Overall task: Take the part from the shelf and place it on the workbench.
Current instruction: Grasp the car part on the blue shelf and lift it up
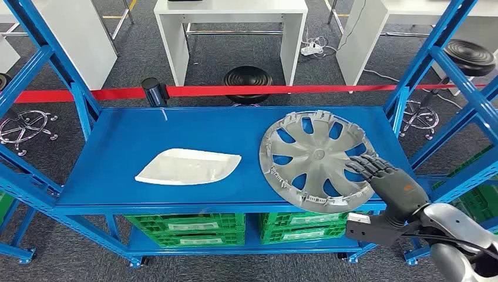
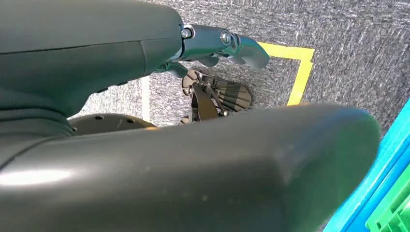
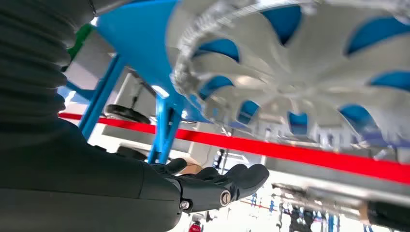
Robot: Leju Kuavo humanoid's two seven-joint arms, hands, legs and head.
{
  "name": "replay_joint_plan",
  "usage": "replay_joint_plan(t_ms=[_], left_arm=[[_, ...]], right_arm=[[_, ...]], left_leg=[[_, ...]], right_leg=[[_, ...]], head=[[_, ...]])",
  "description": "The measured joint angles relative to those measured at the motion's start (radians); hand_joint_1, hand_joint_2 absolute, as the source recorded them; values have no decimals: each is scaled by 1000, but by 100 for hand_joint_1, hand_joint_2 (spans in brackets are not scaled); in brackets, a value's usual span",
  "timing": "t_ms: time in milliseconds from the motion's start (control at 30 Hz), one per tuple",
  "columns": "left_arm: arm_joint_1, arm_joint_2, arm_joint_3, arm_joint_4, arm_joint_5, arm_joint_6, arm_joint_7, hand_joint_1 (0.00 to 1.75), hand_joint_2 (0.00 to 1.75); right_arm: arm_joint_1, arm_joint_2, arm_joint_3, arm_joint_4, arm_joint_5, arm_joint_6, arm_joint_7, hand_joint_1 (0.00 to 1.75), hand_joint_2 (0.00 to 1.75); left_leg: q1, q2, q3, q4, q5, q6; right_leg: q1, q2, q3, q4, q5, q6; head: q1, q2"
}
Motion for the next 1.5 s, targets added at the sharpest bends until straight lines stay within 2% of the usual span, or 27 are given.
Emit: replay_joint_plan(t_ms=[300,500,733,1033,1300,1500], left_arm=[[-2,-12,0,0,-13,-2,-4,0,0],[-6,-12,0,0,-39,-9,1,0,0],[-6,-15,0,0,-48,-8,1,0,0],[-7,-18,-1,0,-58,0,1,0,0],[-7,-18,-1,0,-59,1,1,0,0],[-7,-18,-1,0,-59,2,1,0,0]], right_arm=[[64,-87,-4,-12,-72,39,-2,0,175],[66,-87,43,-9,-56,31,12,0,175],[27,-30,145,52,-34,-43,-4,0,175],[-67,88,259,183,-46,-151,-25,0,175],[-91,136,298,236,-42,-164,-25,0,175],[-165,189,338,327,-34,-163,-23,0,175]], left_leg=[[0,0,1,-1,0,0],[0,1,3,-2,-1,-1],[0,1,5,-3,-1,-1],[0,0,7,-5,-1,-1],[0,0,7,-5,-1,-2],[0,0,8,-6,-1,-2]], right_leg=[[0,0,1,0,-1,0],[0,0,2,0,-2,-1],[0,0,3,0,-2,-2],[1,0,5,1,-3,-3],[0,0,5,1,-4,-4],[1,0,6,1,-4,-4]], head=[[0,0],[0,0],[0,0],[0,0],[0,0],[0,0]])
